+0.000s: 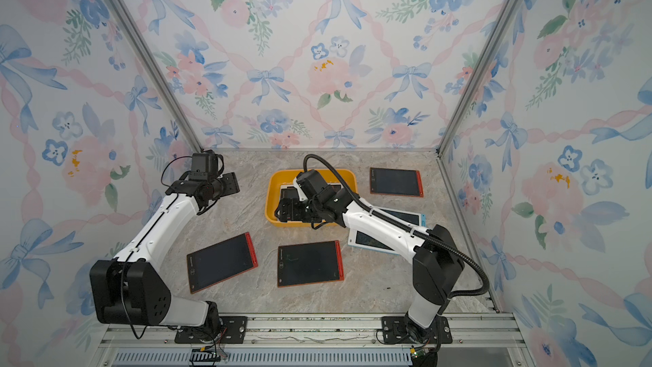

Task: Take out the writing tablet from the storage box
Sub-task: Place the writing tablet at the center of the board, then pick up the writing tablet from the storage box.

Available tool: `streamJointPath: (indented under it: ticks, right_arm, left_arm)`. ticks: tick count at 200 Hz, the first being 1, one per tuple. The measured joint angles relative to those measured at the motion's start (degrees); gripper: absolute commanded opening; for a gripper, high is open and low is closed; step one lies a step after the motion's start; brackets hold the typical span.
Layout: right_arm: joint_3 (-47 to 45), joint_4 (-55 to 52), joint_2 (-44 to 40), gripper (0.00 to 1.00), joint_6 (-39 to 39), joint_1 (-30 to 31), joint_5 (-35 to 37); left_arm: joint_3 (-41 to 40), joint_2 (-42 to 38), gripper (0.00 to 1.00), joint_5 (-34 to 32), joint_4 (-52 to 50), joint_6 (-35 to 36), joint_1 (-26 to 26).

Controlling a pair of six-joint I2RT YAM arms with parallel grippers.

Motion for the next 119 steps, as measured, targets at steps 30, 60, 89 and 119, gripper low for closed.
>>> streamJointPath:
  ticks: [30,60,89,119]
  right_arm:
    - [1.4,-5.5,0.1,0.97,-5.8,-9.0,0.8]
    - [6.1,-9.9,3.6,0.97,-10.9,-13.3,0.7]
    - [11.8,-13.1,9.2,0.97,-14.8,-16.1,0.5]
    - [16.8,-16.1,15.0,0.97,-17.4,-18.1,1.2]
  left_arm:
    - [0.0,4.3,0.82,-0.7,0.5,-1.3,-4.6]
    - [0.0,8.4,0.86,-0.7,1.8,-2.5,-7.6]
    - [0.2,11.6,0.86,-1.5,2.7,-3.2,-9.3]
    - [0.5,14.4,0.84,-1.8,3.5,-3.7,-11.0]
